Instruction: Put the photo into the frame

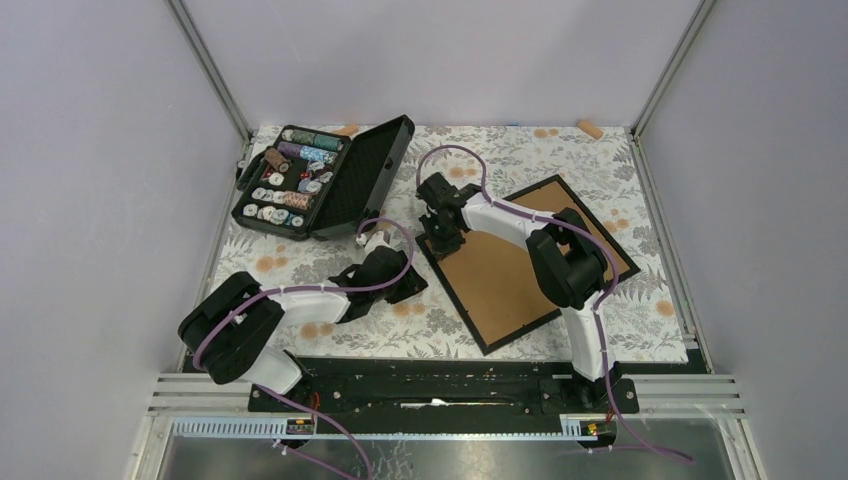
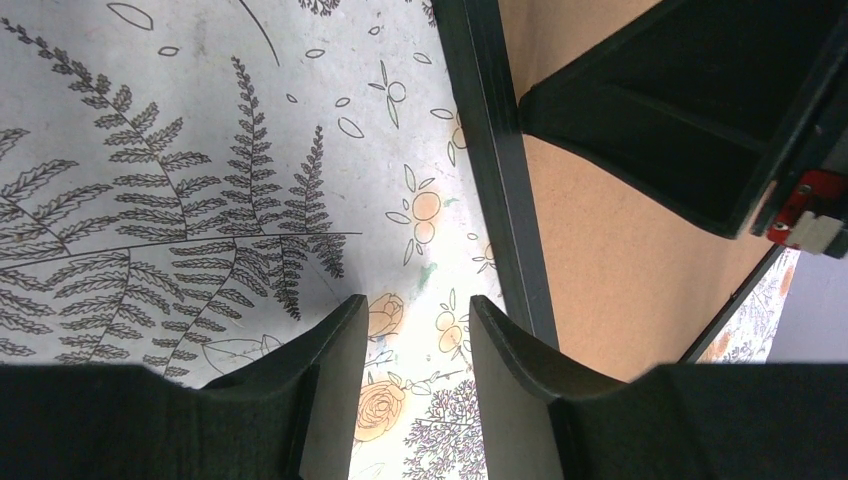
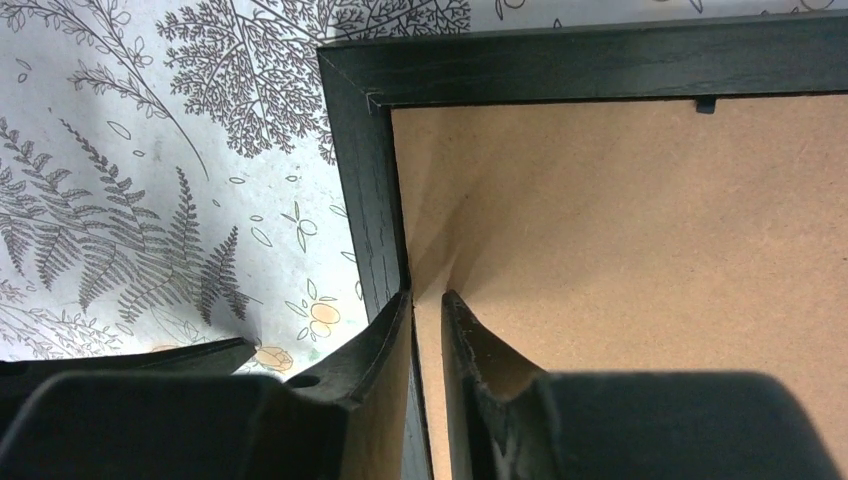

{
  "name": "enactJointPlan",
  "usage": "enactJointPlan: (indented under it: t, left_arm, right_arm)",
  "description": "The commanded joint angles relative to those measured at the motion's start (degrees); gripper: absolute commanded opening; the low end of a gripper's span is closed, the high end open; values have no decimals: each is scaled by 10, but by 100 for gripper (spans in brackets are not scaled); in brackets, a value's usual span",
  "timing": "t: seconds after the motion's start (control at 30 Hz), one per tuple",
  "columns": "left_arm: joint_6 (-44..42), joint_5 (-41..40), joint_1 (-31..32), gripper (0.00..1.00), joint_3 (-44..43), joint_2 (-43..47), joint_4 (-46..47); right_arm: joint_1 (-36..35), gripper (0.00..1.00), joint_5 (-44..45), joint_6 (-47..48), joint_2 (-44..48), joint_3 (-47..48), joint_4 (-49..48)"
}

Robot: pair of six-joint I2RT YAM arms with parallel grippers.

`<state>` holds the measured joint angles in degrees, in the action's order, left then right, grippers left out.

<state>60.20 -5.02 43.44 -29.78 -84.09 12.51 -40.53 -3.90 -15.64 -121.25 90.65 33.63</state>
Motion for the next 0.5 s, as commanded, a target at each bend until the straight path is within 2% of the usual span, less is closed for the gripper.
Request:
enactJointPlan:
  t: [0.0, 0.13, 0.3, 0.47]
  left_arm:
    - [-5, -10, 2, 46, 9, 17, 1]
    - [-6, -10, 2, 46, 11, 22, -2]
    - [-9, -13, 2, 46, 13, 33, -8]
    - [-25, -30, 10, 47, 5, 40, -21]
  right_arm:
    - [-12, 24, 68, 13, -60, -1, 28]
    - [-15, 24, 73, 6, -65, 2, 32]
    - [-15, 22, 123, -5, -83, 9, 60]
    - [-13, 8, 131, -10, -74, -32, 45]
